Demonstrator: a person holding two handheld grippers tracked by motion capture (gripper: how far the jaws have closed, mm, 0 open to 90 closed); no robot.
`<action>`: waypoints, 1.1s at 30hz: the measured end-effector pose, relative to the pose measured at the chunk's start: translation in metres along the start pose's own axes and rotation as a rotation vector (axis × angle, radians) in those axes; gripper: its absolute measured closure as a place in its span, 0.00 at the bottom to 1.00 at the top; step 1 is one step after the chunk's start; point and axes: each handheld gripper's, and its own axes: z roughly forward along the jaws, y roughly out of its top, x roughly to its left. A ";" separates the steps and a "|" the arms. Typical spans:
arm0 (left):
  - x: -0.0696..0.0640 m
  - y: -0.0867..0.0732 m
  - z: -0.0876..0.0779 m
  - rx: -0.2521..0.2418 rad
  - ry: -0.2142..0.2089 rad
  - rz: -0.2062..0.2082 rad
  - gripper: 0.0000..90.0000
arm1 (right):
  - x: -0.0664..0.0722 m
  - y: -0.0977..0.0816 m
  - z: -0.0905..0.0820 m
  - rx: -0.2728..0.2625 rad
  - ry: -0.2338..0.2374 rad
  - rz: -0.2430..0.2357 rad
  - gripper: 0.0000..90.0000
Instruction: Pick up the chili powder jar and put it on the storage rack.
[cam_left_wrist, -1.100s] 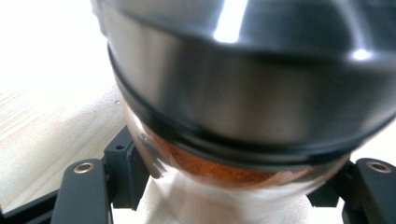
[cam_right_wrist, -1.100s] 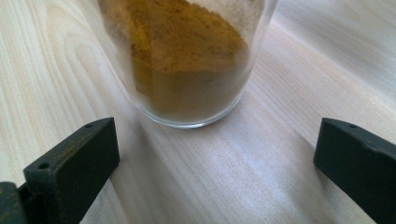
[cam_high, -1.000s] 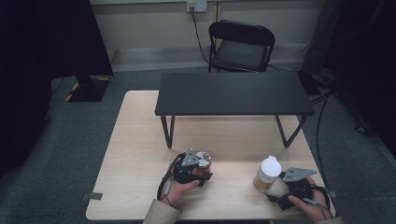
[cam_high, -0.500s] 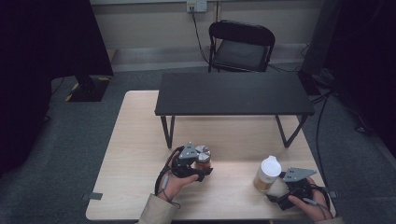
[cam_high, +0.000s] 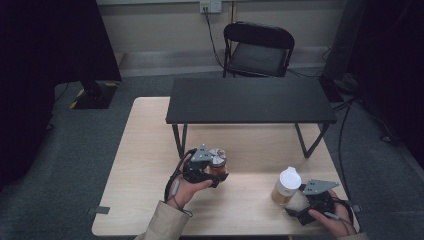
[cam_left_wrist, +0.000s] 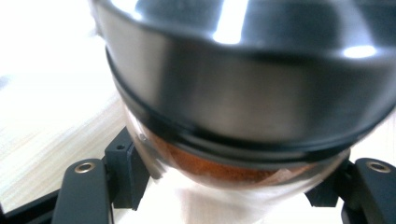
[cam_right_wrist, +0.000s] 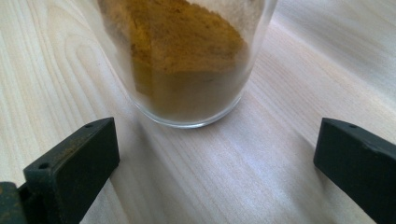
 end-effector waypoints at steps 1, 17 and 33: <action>0.000 0.001 -0.001 -0.006 -0.002 0.000 0.34 | 0.000 0.000 0.000 0.000 0.000 0.000 0.00; 0.007 0.029 -0.020 -0.026 -0.009 0.014 0.34 | 0.000 0.000 0.000 0.000 0.000 0.000 0.00; 0.013 0.054 -0.034 -0.026 -0.014 0.028 0.34 | 0.000 0.000 0.000 0.000 0.000 0.000 0.00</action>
